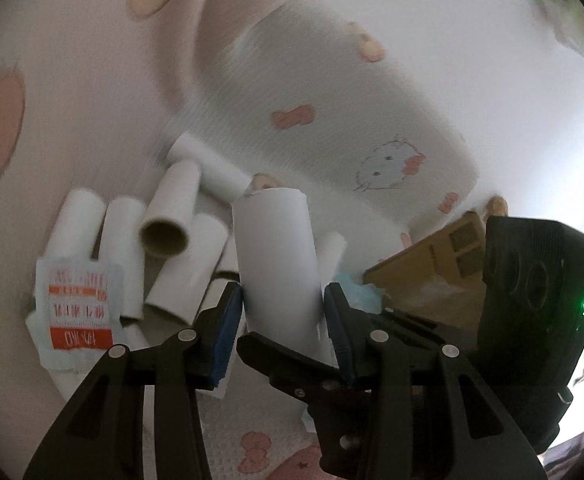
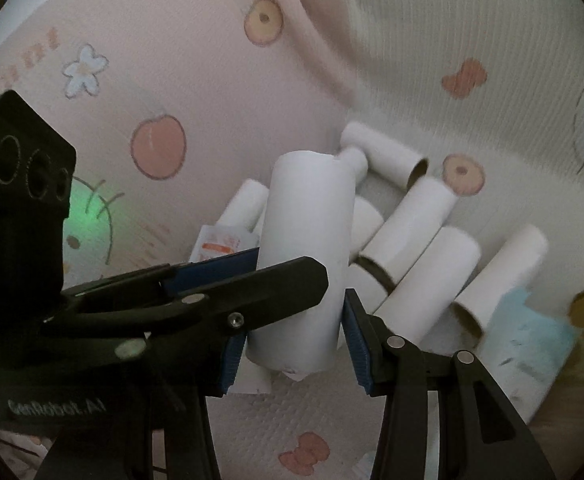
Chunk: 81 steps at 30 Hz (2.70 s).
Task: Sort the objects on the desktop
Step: 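Close the right gripper on the white tube and lift it, then carry the white tube to the cardboard box with both grippers clamping it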
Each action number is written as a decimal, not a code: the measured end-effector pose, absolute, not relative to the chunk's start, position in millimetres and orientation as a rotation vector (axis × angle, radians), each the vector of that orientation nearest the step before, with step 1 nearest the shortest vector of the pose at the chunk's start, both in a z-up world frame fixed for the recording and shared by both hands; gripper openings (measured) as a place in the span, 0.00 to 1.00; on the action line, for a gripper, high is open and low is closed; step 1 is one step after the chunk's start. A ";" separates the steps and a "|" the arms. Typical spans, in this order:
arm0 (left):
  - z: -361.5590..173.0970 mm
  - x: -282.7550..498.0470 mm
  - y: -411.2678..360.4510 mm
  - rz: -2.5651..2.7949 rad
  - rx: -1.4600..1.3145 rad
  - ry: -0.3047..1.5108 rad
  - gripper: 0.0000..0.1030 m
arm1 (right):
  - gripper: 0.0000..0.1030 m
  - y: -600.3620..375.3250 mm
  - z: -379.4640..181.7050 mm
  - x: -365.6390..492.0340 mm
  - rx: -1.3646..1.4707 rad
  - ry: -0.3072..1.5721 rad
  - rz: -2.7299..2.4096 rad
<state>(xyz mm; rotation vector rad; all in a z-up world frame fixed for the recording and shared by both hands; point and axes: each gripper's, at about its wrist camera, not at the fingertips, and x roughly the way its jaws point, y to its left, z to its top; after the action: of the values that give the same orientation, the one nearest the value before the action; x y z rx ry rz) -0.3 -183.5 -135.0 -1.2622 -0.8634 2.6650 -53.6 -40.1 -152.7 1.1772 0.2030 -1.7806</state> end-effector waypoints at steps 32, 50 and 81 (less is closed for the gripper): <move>-0.6 -8.8 -38.8 2.719 -1.045 -0.325 0.45 | 0.43 88.2 -33.1 -56.3 0.954 -0.034 -2.059; 28.3 -48.9 45.9 2.521 -1.120 -0.119 0.45 | 0.43 170.9 0.4 -85.4 1.022 -0.073 -2.153; -60.6 -147.2 95.0 2.229 -1.683 -0.122 0.44 | 0.43 217.3 -78.2 -165.6 1.374 -0.156 -2.009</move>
<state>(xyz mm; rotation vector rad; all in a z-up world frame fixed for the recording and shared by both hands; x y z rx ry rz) -147.2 95.0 -60.6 -1.6835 -0.1222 2.2288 -165.6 217.3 -78.2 1.3745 -0.1564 -2.0087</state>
